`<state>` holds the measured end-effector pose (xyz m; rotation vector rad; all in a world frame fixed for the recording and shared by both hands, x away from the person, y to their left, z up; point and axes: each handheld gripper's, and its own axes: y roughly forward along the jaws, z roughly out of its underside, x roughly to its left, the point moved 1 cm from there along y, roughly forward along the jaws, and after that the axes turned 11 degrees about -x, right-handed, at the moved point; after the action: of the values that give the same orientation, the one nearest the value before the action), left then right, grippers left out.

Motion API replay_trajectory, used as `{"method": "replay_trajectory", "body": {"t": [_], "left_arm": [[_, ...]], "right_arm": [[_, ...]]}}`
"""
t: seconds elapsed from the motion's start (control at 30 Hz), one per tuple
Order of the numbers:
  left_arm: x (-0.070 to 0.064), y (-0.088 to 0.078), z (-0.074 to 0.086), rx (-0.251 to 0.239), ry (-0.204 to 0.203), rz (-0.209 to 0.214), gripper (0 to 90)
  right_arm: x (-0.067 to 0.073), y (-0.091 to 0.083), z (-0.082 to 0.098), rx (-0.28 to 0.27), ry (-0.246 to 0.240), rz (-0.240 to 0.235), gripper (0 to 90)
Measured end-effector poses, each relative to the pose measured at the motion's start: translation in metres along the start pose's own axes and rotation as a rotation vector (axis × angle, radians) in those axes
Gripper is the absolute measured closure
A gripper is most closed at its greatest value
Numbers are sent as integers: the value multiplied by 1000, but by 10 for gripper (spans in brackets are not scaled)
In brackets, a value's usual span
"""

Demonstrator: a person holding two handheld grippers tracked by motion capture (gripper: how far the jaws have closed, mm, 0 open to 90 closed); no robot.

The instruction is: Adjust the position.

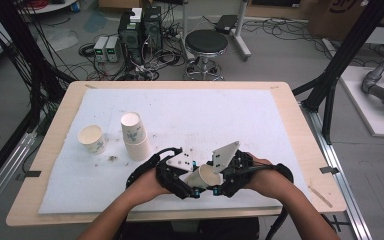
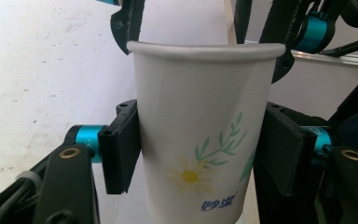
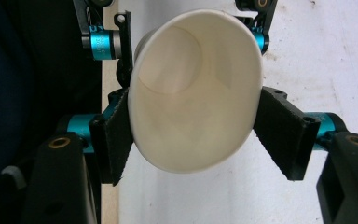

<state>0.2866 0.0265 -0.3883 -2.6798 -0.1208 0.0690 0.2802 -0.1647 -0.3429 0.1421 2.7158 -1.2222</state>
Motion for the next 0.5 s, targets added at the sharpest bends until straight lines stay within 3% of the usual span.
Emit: {"method": "replay_trajectory", "body": {"t": [0.1, 0.23, 0.37, 0.5], "left_arm": [[0, 0, 0, 3, -1, 4, 356], [1, -2, 3, -31, -17, 9, 358], [3, -6, 6, -69, -38, -13, 345], [5, -11, 14, -128, -74, -56, 323]], "right_arm": [[0, 1, -1, -2, 0, -8, 322], [-1, 0, -1, -30, 18, -9, 307], [-5, -3, 2, -113, 80, -3, 270], [-8, -12, 8, -236, 148, 32, 236]]}}
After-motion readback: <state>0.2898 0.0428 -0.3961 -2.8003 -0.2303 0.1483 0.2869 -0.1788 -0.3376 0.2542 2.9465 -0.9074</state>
